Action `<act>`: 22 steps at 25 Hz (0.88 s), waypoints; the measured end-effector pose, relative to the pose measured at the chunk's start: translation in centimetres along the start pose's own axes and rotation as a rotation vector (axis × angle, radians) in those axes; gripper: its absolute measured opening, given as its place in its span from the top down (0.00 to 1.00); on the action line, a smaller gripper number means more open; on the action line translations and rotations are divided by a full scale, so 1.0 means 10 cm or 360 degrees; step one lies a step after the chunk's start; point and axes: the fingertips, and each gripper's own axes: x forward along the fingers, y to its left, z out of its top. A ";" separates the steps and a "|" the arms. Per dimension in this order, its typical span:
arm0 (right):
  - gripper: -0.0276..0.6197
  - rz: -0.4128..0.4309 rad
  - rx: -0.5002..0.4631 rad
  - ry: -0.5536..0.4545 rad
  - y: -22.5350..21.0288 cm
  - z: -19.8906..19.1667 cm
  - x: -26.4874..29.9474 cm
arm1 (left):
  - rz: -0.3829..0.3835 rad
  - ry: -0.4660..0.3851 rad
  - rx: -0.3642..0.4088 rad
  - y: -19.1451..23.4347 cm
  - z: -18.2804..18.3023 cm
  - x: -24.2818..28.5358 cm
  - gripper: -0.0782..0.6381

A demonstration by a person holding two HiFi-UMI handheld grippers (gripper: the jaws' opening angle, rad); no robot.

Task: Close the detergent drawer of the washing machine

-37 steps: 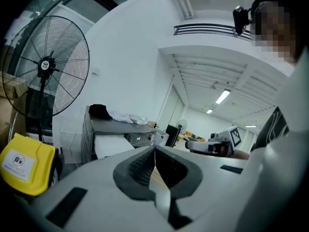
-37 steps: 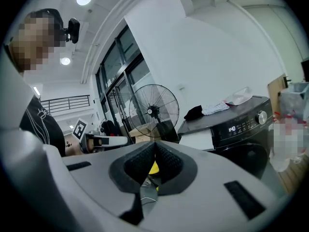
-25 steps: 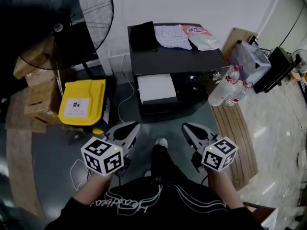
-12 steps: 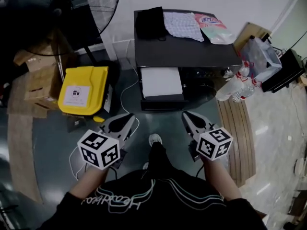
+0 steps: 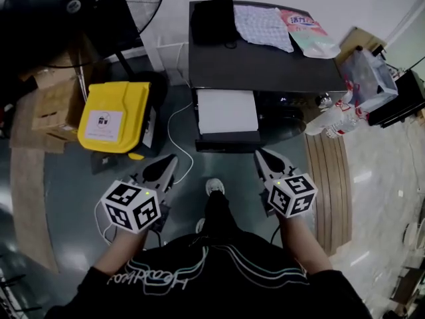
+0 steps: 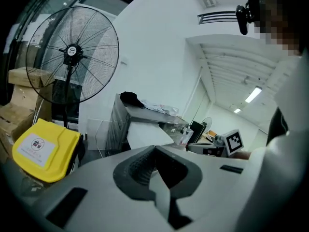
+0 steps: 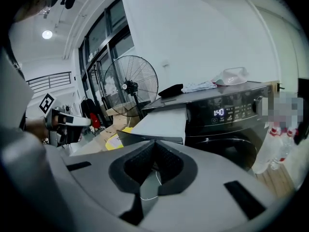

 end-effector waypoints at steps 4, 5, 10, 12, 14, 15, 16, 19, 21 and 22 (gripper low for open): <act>0.91 0.0008 0.0066 0.0023 -0.02 -0.12 0.09 | 0.0003 0.0016 -0.0026 0.03 -0.05 0.01 0.86; 0.92 -0.0002 0.0066 0.0020 -0.03 -0.13 0.10 | 0.0005 0.0020 -0.0030 0.04 -0.06 0.01 0.86; 0.91 -0.0039 0.0091 -0.0015 -0.07 -0.15 0.14 | 0.0012 0.0053 -0.0077 0.08 -0.18 0.03 0.86; 0.91 -0.0047 0.0090 -0.0026 -0.07 -0.14 0.16 | 0.0013 0.0061 -0.0100 0.10 -0.21 0.04 0.86; 0.91 -0.0060 0.0090 -0.0036 -0.08 -0.14 0.17 | 0.0011 0.0063 -0.0117 0.11 -0.21 0.04 0.86; 0.91 -0.0068 0.0097 -0.0043 -0.09 -0.14 0.18 | 0.0010 0.0062 -0.0119 0.12 -0.21 0.04 0.86; 0.91 -0.0078 0.0105 -0.0051 -0.11 -0.14 0.18 | 0.0008 0.0061 -0.0118 0.11 -0.20 0.04 0.86; 0.92 -0.0106 0.0117 -0.0073 -0.15 -0.11 0.17 | -0.0002 0.0059 -0.0119 0.10 -0.18 0.04 0.86; 0.92 -0.0111 0.0106 -0.0075 -0.15 -0.11 0.17 | -0.0010 0.0064 -0.0143 0.11 -0.18 0.06 0.86; 0.92 -0.0111 0.0104 -0.0075 -0.15 -0.12 0.17 | -0.0011 0.0066 -0.0155 0.12 -0.18 0.07 0.86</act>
